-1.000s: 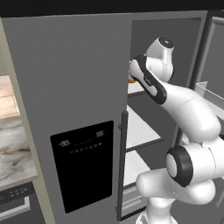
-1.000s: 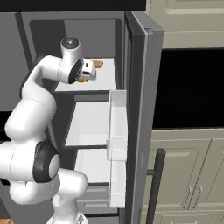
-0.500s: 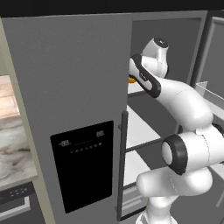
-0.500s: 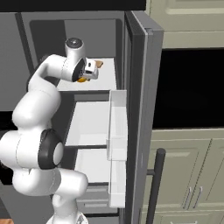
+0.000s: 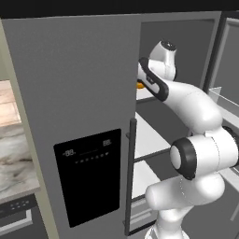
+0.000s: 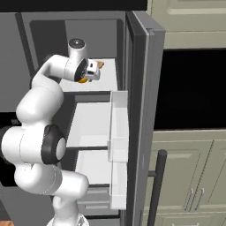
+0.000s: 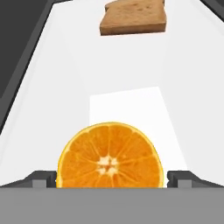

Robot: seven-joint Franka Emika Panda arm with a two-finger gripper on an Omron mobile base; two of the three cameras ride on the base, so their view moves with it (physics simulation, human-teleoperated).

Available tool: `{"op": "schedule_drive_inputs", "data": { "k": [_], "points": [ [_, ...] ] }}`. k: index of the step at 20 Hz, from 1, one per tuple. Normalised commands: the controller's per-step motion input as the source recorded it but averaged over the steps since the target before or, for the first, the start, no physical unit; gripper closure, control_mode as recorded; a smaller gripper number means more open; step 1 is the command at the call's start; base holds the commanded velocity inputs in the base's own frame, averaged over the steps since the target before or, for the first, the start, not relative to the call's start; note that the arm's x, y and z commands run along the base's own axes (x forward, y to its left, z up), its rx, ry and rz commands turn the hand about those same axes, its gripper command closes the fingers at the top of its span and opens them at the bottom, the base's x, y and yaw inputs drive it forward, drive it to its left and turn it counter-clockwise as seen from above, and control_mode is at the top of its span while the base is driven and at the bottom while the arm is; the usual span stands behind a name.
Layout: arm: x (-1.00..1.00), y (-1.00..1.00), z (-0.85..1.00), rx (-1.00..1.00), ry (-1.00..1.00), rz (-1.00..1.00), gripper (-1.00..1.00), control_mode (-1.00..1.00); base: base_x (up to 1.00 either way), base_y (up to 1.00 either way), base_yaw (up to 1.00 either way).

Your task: Pick up the mango and orange from the fridge and place one fruit on each plate on the dining counter.

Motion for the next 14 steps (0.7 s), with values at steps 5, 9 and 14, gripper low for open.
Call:
{"op": "schedule_drive_inputs", "data": {
  "k": [5,9,14],
  "points": [
    [0.05,0.09,-0.14,0.00,0.00,0.00,-1.00,-1.00,0.00,0.00,0.00],
    [0.11,0.10,-0.18,-0.01,0.00,0.00,1.00,-1.00,0.00,0.00,0.00],
    [0.06,0.00,-0.07,0.00,-0.01,0.00,1.00,-1.00,0.00,0.00,0.00]
  ]
}}
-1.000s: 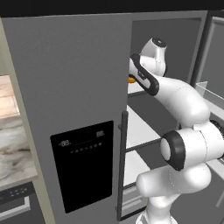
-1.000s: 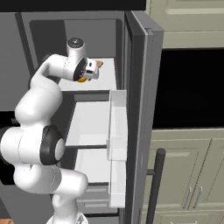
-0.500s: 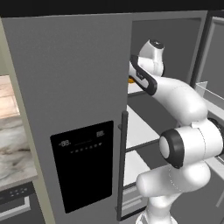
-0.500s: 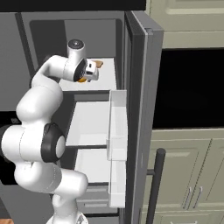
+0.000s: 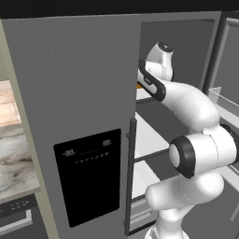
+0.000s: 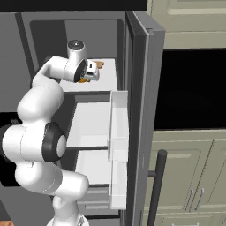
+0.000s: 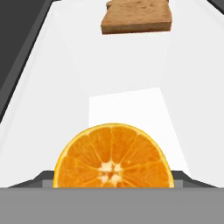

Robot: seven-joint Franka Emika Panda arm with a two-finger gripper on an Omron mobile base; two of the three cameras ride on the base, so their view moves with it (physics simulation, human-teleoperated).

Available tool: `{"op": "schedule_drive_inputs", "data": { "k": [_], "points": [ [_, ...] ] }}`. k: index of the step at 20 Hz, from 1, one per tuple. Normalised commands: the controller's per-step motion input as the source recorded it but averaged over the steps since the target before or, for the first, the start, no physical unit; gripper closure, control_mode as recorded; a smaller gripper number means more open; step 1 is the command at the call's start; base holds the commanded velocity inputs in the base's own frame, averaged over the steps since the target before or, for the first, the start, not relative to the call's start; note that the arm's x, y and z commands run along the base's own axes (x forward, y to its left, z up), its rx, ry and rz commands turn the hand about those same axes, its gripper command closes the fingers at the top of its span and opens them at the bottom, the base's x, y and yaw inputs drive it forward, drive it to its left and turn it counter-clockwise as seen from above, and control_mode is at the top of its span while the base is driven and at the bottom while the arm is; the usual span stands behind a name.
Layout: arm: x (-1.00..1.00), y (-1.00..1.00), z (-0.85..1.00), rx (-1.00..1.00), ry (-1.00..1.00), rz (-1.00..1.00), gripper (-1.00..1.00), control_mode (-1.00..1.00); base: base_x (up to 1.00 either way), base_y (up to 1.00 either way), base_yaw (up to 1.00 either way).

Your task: Pick up the mango and orange from the fridge and place one fruit on each plate on the dining counter.

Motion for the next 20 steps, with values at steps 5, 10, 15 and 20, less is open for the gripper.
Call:
{"op": "schedule_drive_inputs", "data": {
  "k": [5,10,15,20],
  "points": [
    [-0.64,-0.08,0.07,0.00,-0.15,0.00,1.00,-1.00,0.00,0.00,0.00],
    [-1.00,-0.16,0.25,0.00,-0.11,0.00,1.00,-1.00,0.00,0.00,0.00],
    [-1.00,-0.09,0.32,0.00,-0.05,-0.02,1.00,-1.00,0.00,0.00,0.00],
    [-1.00,0.00,0.19,0.00,-0.01,-0.05,1.00,-1.00,0.00,0.00,0.00]
  ]
}}
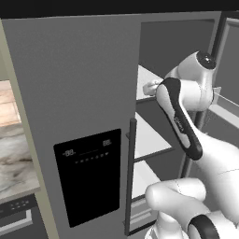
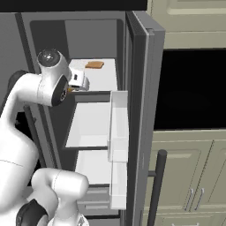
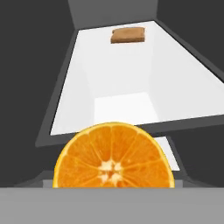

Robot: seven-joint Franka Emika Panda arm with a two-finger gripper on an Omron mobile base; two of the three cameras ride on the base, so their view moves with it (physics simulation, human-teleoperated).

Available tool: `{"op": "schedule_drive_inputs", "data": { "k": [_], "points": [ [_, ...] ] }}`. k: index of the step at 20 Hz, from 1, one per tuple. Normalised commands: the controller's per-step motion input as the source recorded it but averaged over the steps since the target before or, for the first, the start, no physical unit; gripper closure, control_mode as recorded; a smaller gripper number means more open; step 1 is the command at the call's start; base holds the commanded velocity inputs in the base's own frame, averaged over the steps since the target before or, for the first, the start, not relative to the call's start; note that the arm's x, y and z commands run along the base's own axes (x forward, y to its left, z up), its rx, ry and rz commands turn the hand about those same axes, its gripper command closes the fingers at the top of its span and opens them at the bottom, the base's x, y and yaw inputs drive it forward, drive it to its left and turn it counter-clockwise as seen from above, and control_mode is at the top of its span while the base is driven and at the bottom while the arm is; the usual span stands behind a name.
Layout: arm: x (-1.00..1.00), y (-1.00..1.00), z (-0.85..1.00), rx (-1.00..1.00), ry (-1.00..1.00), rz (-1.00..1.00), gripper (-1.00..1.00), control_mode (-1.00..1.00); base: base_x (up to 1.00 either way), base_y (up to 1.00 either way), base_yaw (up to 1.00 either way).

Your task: Pick up the mango and orange from the fridge and place one fruit on each plate on the dining counter.

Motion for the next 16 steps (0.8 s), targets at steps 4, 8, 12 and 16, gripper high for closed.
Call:
{"op": "schedule_drive_inputs", "data": {
  "k": [4,8,12,16],
  "points": [
    [-1.00,0.00,0.00,0.00,-0.01,-0.09,1.00,-1.00,0.00,0.00,0.00],
    [-1.00,0.00,0.00,-0.01,-0.15,-0.08,1.00,-1.00,0.00,0.00,0.00],
    [-1.00,0.00,-0.07,0.00,-0.24,-0.06,1.00,-1.00,0.00,0.00,0.00],
    [-1.00,0.00,-0.22,0.00,-0.07,-0.04,1.00,-1.00,0.00,0.00,0.00]
  ]
}}
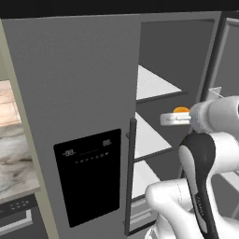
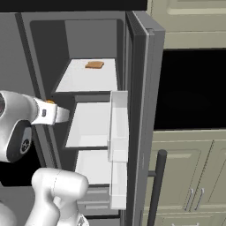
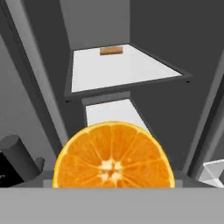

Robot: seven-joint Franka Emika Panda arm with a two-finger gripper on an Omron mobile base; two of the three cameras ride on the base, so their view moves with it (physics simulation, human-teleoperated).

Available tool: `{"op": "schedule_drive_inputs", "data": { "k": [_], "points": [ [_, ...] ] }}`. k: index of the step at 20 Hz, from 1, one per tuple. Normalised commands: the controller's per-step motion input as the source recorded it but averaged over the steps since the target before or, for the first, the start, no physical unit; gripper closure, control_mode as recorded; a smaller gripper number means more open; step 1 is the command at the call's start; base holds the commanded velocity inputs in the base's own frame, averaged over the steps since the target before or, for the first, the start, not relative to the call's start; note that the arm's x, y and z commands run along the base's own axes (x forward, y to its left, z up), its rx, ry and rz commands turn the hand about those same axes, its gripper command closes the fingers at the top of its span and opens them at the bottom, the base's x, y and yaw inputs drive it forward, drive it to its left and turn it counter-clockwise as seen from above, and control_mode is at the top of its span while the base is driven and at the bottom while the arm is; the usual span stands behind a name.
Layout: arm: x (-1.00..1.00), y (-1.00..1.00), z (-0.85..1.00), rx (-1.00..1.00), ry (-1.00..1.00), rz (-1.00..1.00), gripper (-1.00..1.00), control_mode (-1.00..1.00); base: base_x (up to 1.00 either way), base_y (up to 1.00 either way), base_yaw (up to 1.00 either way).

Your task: Pick up the mango and orange from the fridge and place one fruit on each plate on the dining counter.

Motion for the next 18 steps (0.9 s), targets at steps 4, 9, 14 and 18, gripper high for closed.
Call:
{"op": "schedule_drive_inputs", "data": {
  "k": [4,9,14,18],
  "points": [
    [-1.00,0.04,-0.32,-0.01,-0.11,0.00,1.00,-1.00,0.00,0.00,0.00],
    [-0.20,0.01,-0.07,0.00,-0.02,0.00,1.00,1.00,-0.80,0.16,-0.03],
    [0.00,0.00,0.00,0.00,0.00,0.00,1.00,1.00,-0.95,0.49,-0.29],
    [0.00,0.00,0.00,0.00,0.00,0.00,1.00,1.00,-0.83,0.43,-0.51]
  ]
}}
